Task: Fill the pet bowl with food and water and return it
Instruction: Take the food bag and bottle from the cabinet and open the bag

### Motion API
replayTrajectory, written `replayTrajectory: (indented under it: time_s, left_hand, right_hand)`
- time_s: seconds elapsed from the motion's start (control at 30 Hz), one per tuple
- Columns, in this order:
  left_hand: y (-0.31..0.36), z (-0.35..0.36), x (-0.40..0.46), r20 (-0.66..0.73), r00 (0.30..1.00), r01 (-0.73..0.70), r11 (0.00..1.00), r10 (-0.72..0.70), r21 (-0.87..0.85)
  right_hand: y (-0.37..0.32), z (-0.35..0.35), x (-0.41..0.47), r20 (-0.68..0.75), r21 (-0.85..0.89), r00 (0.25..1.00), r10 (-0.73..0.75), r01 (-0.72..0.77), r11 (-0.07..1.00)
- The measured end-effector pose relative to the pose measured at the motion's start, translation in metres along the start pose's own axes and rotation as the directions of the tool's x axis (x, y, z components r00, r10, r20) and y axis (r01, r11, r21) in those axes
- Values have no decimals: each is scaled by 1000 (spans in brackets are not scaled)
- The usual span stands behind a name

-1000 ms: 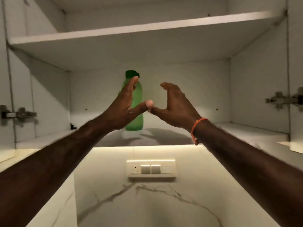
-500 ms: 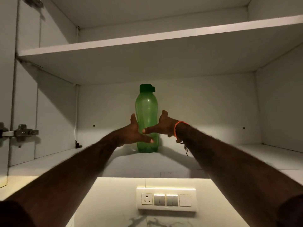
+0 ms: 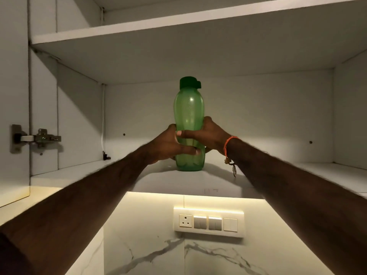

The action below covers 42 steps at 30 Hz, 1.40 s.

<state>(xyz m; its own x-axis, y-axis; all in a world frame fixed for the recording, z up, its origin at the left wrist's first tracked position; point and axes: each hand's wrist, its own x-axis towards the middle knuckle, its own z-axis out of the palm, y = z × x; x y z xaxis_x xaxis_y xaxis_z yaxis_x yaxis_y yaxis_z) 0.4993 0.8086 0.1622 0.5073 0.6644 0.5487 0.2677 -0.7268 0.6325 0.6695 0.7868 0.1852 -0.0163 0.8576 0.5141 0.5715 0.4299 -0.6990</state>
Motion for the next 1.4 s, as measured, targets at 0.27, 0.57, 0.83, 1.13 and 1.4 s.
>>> replayTrajectory:
  time_s: [0.27,0.57,0.83,1.13,1.4]
  left_hand:
    - [28,-8,-57,-230,973,16,993,12,118]
    - [81,-12,-151,-315,947,-23,992,62,126]
    - [76,4,-281,-340,935,168,969,-99,179]
    - [-27,59,-405,-251,878,448,884,-407,133]
    - [-132,124,-495,-126,801,597,796,-586,95]
  right_hand:
    - [-39,10,-59,-83,104,989,-122,130,986]
    - [-86,19,-137,-43,167,958,-284,287,943]
    - [-71,82,-221,150,250,946,-286,244,937]
    - [31,196,-315,312,91,942,-126,102,991]
    - [126,269,-393,540,11,838,74,-95,995]
